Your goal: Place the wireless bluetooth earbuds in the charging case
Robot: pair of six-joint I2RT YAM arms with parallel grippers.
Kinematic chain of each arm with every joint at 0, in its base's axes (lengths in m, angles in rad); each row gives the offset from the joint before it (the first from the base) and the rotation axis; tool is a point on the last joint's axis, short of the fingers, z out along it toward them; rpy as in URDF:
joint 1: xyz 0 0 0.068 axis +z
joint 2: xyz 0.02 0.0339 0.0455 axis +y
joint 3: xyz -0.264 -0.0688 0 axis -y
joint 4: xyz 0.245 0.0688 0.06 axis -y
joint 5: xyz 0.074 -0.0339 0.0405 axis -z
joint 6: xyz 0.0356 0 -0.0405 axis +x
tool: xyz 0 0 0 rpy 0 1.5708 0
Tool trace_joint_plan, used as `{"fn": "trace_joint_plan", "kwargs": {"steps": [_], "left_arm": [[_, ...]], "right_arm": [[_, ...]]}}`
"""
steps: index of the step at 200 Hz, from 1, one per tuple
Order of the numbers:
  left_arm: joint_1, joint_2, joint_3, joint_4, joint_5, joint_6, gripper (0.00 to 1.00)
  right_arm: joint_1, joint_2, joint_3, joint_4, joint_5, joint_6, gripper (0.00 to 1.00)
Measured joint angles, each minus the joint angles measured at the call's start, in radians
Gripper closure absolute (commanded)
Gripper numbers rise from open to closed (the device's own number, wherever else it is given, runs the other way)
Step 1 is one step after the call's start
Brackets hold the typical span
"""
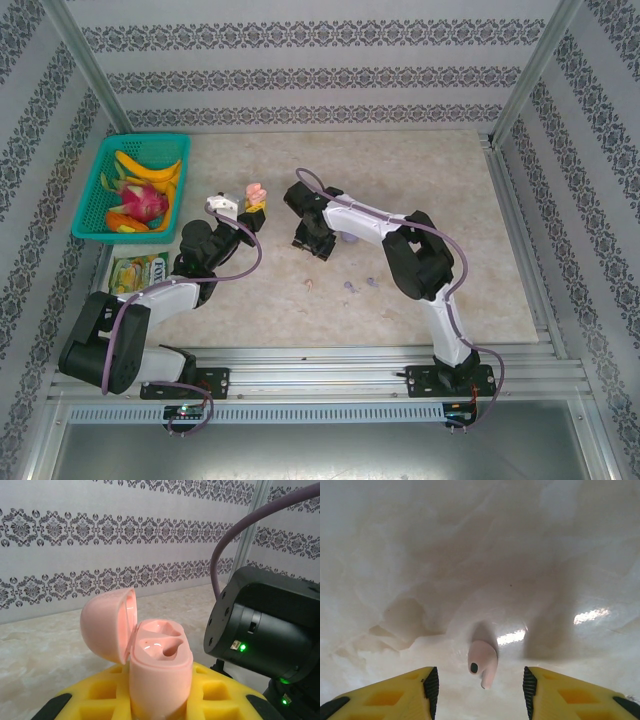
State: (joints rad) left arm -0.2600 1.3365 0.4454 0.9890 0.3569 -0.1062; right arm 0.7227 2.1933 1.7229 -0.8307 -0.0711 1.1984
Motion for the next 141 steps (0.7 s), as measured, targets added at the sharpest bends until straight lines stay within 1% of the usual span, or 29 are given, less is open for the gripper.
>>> {"fn": "trace_joint_plan", "kwargs": {"steps": [83,141], "left_arm": [[0.0,0.0,0.0,0.014,-0.001,-0.006,1.0],[0.0,0.0,0.0,0.014,-0.003,-0.006,1.0]], "right_arm": [[0.002,0.049,0.055,-0.047,0.008,-0.004,0.55],[0.002,0.059,0.056,-0.062,0.017,-0.027,0.61]]}}
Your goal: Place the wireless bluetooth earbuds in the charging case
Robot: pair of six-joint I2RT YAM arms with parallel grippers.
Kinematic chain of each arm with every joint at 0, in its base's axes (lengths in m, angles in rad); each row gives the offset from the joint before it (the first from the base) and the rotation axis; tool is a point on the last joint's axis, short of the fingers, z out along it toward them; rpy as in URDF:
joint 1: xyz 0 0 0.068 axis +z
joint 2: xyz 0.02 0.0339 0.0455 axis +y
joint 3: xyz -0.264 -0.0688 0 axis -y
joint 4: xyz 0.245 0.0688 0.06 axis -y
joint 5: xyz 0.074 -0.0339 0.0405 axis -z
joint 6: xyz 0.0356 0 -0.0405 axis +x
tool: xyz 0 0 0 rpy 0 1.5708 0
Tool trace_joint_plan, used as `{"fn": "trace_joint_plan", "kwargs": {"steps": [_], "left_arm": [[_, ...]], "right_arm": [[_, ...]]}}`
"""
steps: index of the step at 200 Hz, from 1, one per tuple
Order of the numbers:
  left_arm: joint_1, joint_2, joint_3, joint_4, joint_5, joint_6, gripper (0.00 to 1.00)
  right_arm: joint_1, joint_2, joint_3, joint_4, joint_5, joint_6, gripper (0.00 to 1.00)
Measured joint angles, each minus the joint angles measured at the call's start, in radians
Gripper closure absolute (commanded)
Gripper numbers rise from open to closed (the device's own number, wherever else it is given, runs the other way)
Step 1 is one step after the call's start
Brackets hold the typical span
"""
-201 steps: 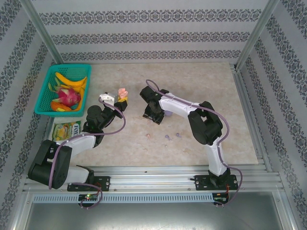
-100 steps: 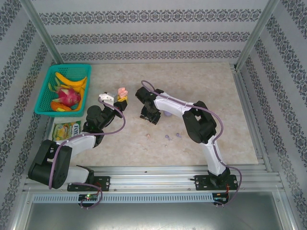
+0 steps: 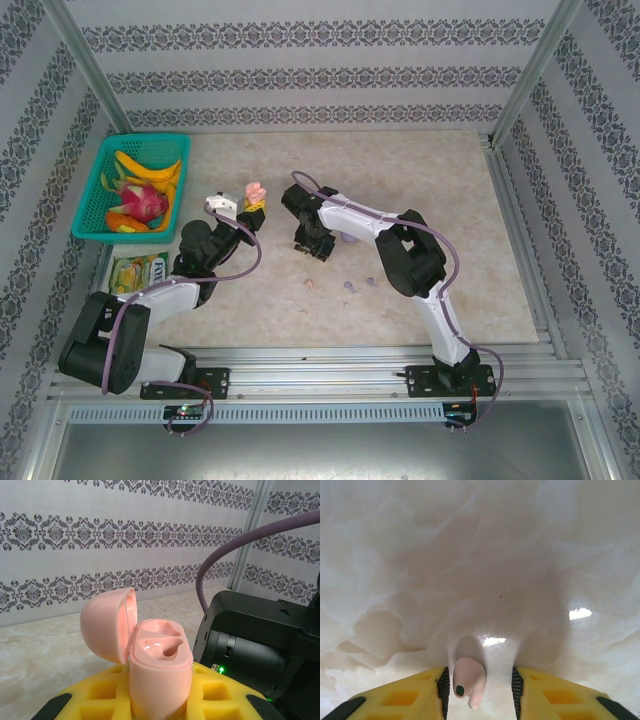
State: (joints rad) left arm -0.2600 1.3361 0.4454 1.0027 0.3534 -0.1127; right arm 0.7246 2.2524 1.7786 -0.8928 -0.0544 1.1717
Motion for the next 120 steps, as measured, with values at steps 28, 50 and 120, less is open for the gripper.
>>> {"fn": "trace_joint_plan", "kwargs": {"steps": [28,50,120], "left_arm": [[0.0,0.0,0.0,0.0,0.0,0.0,1.0],[0.0,0.0,0.0,0.0,0.0,0.0,1.0],[0.0,0.0,0.0,0.0,0.0,0.0,1.0]], "right_arm": [[0.0,0.0,0.0,-0.006,0.005,-0.013,0.65],[0.0,0.0,0.0,-0.012,0.005,-0.034,0.68],[-0.001,0.007,0.012,-0.039,0.008,-0.194,0.78]]}}
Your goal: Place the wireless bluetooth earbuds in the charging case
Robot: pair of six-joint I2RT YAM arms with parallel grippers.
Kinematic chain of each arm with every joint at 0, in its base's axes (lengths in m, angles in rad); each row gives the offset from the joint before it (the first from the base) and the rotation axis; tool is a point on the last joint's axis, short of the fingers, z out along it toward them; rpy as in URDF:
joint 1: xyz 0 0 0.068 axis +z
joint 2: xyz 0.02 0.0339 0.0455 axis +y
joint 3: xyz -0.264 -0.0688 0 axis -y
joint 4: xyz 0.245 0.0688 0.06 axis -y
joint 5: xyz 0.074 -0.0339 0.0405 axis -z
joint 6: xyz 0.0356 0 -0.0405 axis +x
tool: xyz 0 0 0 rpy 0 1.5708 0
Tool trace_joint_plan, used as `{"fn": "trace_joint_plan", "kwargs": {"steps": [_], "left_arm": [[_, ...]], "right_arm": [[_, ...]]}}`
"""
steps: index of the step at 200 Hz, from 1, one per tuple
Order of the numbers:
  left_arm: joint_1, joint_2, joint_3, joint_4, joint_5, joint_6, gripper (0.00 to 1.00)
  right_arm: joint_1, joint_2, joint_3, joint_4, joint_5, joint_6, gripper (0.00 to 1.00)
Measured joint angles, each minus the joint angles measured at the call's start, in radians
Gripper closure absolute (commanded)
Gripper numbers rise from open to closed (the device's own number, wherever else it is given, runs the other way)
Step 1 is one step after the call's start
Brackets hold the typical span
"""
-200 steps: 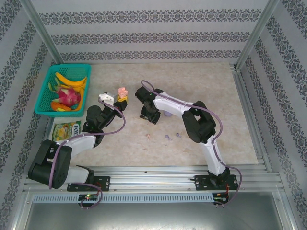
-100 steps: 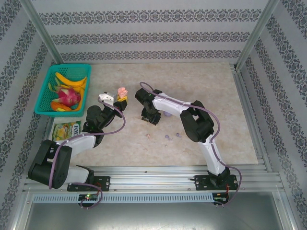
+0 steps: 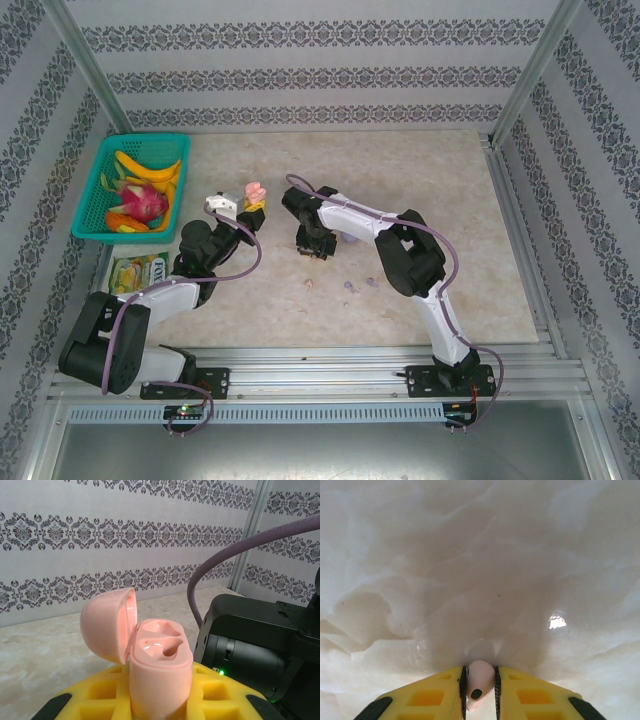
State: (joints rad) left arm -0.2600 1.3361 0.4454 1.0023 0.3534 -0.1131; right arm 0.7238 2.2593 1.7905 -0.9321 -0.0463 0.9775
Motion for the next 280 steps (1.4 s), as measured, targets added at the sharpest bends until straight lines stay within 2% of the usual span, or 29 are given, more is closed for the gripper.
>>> {"fn": "trace_joint_plan", "kwargs": {"steps": [53,98,121,138,167,241,280], "left_arm": [[0.0,-0.004,0.0,0.0,0.0,0.0,1.0],[0.0,-0.011,0.0,0.0,0.0,0.0,1.0],[0.0,-0.013,0.0,0.0,0.0,0.0,1.0],[0.0,-0.013,0.0,-0.001,0.0,-0.001,1.0],[0.0,-0.019,0.0,-0.001,0.0,-0.001,1.0],[0.0,-0.03,0.0,-0.01,0.0,-0.001,1.0],[0.0,-0.03,0.0,-0.011,0.0,-0.001,1.0]], "right_arm": [[-0.002,0.029,0.051,-0.031,0.007,-0.254,0.78],[-0.001,0.058,0.098,-0.051,0.066,-0.498,0.76],[-0.001,0.06,0.1,-0.053,0.08,-0.558,0.71],[-0.001,0.06,0.1,-0.055,0.084,-0.578,0.63],[-0.006,0.06,0.1,-0.062,0.085,-0.553,0.54],[-0.042,-0.024,-0.01,0.009,0.014,-0.196,0.54],[-0.045,-0.027,0.008,0.014,0.016,-0.123,0.55]]}}
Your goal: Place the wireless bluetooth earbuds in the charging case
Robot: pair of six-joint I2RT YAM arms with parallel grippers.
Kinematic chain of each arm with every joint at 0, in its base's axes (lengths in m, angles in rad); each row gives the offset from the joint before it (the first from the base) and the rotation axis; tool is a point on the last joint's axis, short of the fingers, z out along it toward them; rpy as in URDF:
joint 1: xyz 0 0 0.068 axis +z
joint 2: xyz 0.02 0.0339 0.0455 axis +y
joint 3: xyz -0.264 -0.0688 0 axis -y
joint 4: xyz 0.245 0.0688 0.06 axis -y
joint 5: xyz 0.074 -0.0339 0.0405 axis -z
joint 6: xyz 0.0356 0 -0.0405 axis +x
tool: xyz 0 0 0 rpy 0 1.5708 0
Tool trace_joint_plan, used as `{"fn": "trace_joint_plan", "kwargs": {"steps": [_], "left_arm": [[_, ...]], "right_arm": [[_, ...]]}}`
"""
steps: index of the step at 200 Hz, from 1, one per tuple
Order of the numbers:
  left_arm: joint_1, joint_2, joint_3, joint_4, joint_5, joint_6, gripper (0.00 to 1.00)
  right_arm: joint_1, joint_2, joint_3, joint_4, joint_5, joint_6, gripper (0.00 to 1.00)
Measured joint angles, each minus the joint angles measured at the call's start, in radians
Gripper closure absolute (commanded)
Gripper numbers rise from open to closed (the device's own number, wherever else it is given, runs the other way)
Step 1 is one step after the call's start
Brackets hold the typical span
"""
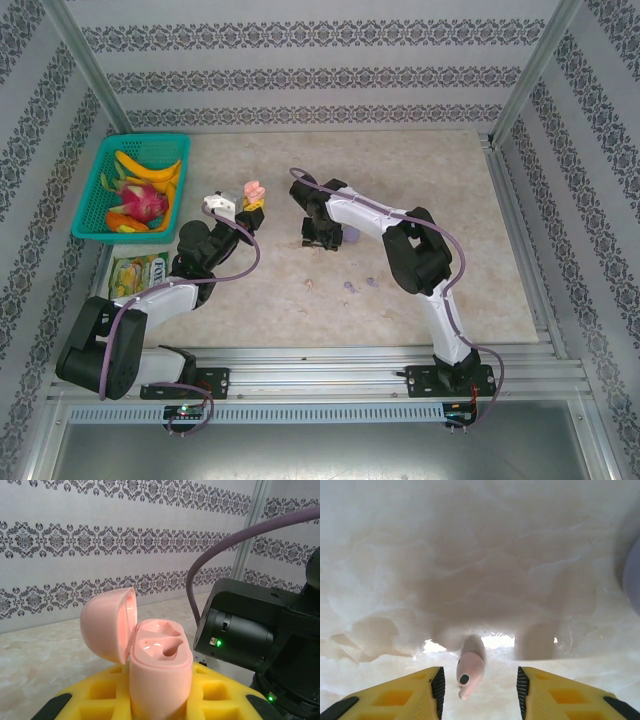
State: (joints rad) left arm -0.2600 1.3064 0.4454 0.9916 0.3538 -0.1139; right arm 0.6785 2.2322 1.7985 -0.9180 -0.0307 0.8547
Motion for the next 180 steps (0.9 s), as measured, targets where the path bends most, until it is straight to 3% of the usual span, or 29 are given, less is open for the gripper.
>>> {"fn": "trace_joint_plan", "kwargs": {"steps": [80,180], "left_arm": [[0.0,0.002,0.0,0.0,0.0,0.0,1.0],[0.0,0.01,0.0,0.0,0.0,-0.007,1.0]], "right_arm": [[0.0,0.013,0.02,-0.006,0.008,0.02,0.58],[0.007,0.023,-0.003,0.015,-0.012,0.154,0.62]]}}
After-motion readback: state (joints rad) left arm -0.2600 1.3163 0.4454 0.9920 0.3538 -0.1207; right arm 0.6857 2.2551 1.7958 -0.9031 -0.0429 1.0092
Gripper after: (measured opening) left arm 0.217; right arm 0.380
